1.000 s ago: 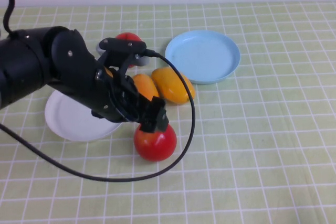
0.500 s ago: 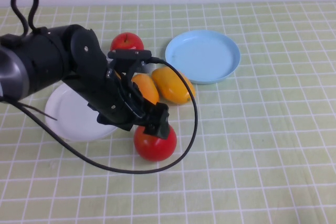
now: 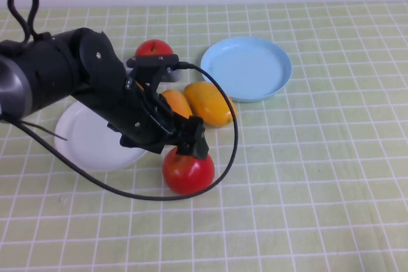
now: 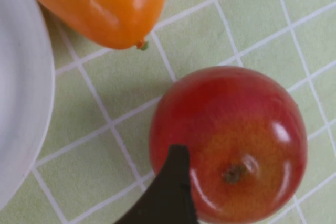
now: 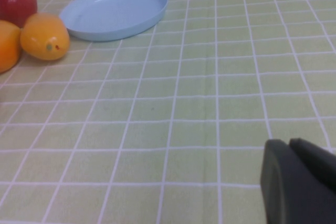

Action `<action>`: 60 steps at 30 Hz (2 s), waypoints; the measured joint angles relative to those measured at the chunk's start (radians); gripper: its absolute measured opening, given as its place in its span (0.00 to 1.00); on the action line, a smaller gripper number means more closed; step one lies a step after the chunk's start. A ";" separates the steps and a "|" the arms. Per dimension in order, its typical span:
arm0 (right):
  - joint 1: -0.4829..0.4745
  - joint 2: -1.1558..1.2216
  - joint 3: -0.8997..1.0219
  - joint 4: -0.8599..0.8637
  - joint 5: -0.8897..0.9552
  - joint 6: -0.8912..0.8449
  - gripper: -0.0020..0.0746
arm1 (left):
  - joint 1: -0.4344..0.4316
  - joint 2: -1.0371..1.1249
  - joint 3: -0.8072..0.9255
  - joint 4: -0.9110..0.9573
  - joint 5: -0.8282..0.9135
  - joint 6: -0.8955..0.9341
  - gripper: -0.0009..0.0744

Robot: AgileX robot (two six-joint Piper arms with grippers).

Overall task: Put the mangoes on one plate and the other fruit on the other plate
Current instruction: Put one type of fruit in the left plate

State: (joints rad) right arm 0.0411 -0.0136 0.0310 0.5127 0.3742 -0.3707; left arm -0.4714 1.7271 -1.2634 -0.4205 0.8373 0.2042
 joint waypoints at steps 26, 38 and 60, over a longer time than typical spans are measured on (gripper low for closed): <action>0.000 0.000 0.000 0.000 -0.002 0.000 0.01 | 0.048 0.115 -0.011 -0.129 0.002 0.118 0.90; 0.000 0.000 0.000 0.000 -0.002 0.000 0.01 | 0.048 0.115 -0.011 -0.130 0.012 0.182 0.79; 0.000 0.000 0.000 0.000 -0.003 0.000 0.01 | 0.212 0.049 -0.190 0.310 0.180 0.042 0.79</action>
State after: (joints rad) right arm 0.0411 -0.0136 0.0310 0.5127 0.3710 -0.3707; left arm -0.2597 1.7758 -1.4536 -0.1103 1.0174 0.2462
